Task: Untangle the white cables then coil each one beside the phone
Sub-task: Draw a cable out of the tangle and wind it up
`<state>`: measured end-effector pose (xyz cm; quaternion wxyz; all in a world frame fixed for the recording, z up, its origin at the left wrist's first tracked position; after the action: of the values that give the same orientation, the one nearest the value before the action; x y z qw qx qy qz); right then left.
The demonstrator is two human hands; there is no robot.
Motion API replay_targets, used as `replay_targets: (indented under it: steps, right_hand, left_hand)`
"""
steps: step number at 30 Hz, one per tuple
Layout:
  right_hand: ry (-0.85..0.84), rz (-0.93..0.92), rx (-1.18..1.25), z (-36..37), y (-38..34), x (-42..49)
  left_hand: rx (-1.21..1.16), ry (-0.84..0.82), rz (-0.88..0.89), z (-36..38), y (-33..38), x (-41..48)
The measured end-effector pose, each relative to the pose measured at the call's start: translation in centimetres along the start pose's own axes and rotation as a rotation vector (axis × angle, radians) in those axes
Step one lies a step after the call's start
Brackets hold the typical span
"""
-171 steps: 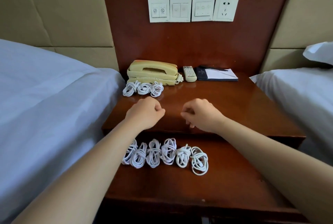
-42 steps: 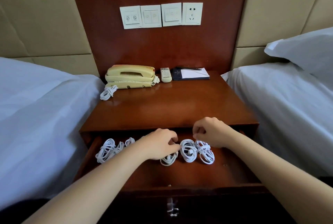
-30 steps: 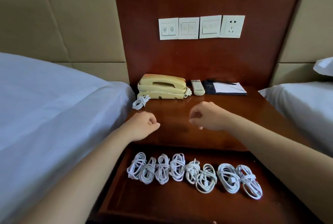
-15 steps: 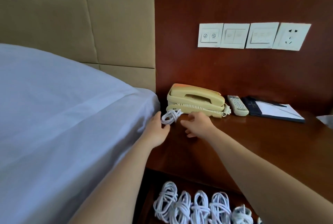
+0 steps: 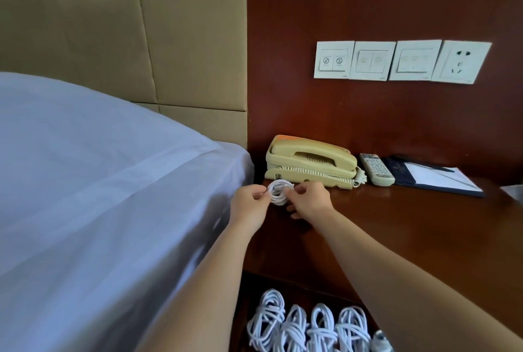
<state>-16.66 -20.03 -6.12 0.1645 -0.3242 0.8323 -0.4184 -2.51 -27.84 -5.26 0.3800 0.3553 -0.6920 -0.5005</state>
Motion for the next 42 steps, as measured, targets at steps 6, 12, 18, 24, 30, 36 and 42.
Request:
replay_targets:
  steps: [6, 12, 18, 24, 30, 36, 42]
  right_hand:
    - [0.055, -0.084, 0.014, -4.4, -0.3, -3.4]
    - [0.124, -0.187, -0.034, -10.8, -0.2, -9.1]
    - [0.195, -0.280, -0.186, -17.4, 1.4, -16.3]
    - [0.155, -0.194, -0.262, -22.0, 7.9, -22.1]
    - [0.163, -0.143, -0.399, -25.3, 12.6, -24.9]
    - [0.164, -0.035, -0.578, -27.2, 16.6, -24.9]
    - [0.097, 0.115, -0.648, -25.8, 20.9, -23.4]
  left_hand:
    - [-0.046, -0.044, 0.042, 1.1, 3.2, -3.4]
    - [-0.106, -0.093, 0.113, 3.4, 7.4, -8.3]
    - [-0.121, -0.287, 0.147, 8.3, 9.6, -13.7]
    - [-0.027, -0.543, 0.159, 14.1, 10.0, -21.0]
    - [0.013, -0.719, 0.166, 19.0, 9.6, -25.9]
    - [0.224, -0.899, 0.189, 24.1, 7.7, -28.7]
    - [0.446, -1.058, 0.080, 27.0, 4.6, -29.4]
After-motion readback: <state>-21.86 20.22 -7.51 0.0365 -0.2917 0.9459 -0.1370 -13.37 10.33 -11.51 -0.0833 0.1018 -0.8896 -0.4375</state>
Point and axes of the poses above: each hand's wrist, its own x-axis towards the middle knuckle, its own z-axis out of the palm, y = z × x, the point moved 10 cm from there along x, towards the middle knuckle, and after that the axes turned 9 degrees about -x, right-handed, at the moved point
